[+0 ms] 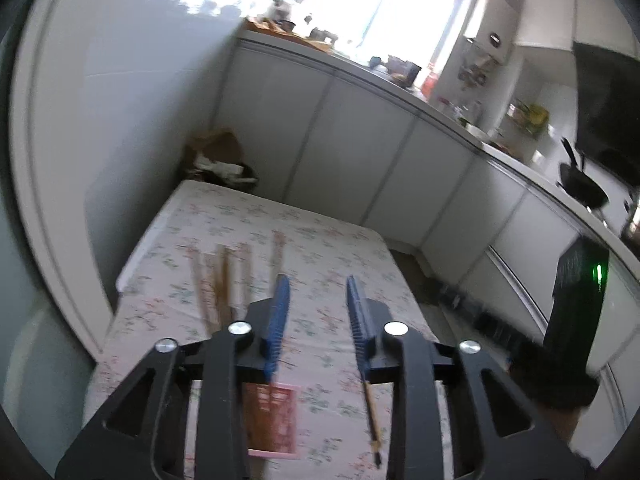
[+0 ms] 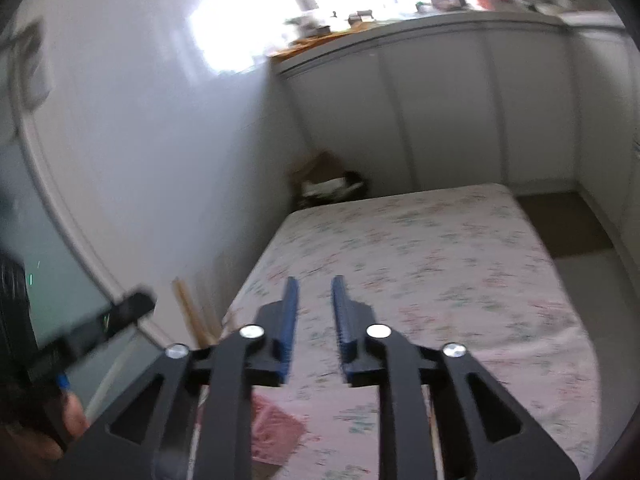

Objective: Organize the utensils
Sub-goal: 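Grasp the last black chopstick with the left tool while the right tool reaches the wooden one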

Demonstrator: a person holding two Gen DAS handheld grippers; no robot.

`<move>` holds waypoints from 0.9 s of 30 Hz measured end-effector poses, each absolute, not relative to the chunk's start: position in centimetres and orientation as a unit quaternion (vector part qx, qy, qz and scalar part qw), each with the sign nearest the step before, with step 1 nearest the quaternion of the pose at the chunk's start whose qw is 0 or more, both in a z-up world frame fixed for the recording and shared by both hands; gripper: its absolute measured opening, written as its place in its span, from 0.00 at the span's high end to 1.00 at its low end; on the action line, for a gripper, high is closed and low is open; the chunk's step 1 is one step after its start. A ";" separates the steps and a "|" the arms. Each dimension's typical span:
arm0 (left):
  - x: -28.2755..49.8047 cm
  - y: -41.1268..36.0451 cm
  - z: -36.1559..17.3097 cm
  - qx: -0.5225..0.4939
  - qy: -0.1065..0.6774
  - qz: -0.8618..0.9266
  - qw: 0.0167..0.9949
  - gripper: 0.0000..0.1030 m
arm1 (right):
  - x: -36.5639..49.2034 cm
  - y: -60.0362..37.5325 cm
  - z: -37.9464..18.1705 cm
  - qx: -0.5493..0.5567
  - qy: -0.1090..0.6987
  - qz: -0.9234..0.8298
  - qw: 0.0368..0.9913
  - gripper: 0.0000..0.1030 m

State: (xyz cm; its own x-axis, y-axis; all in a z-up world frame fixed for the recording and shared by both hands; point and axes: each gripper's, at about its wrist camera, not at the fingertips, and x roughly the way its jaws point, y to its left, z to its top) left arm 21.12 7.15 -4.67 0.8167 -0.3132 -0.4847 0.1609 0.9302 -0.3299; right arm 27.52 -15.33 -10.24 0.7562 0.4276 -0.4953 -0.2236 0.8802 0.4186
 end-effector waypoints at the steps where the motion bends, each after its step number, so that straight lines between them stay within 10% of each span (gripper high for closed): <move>1: 21.1 5.9 -4.7 -0.125 0.281 -0.133 0.942 0.70 | 27.8 -17.1 -10.2 0.177 0.314 0.159 0.919 0.74; 27: 25.3 -10.5 -22.4 0.038 0.622 -0.157 0.766 0.70 | 29.4 -27.7 -16.5 0.204 0.490 0.081 0.844 0.73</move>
State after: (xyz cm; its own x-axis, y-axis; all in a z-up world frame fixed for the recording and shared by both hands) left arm 25.32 -10.46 -22.36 0.1778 -0.1924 -0.9651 0.2878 0.9480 -0.1360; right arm 29.40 -27.68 -16.46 0.5070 0.3366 -0.7935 0.0627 0.9038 0.4234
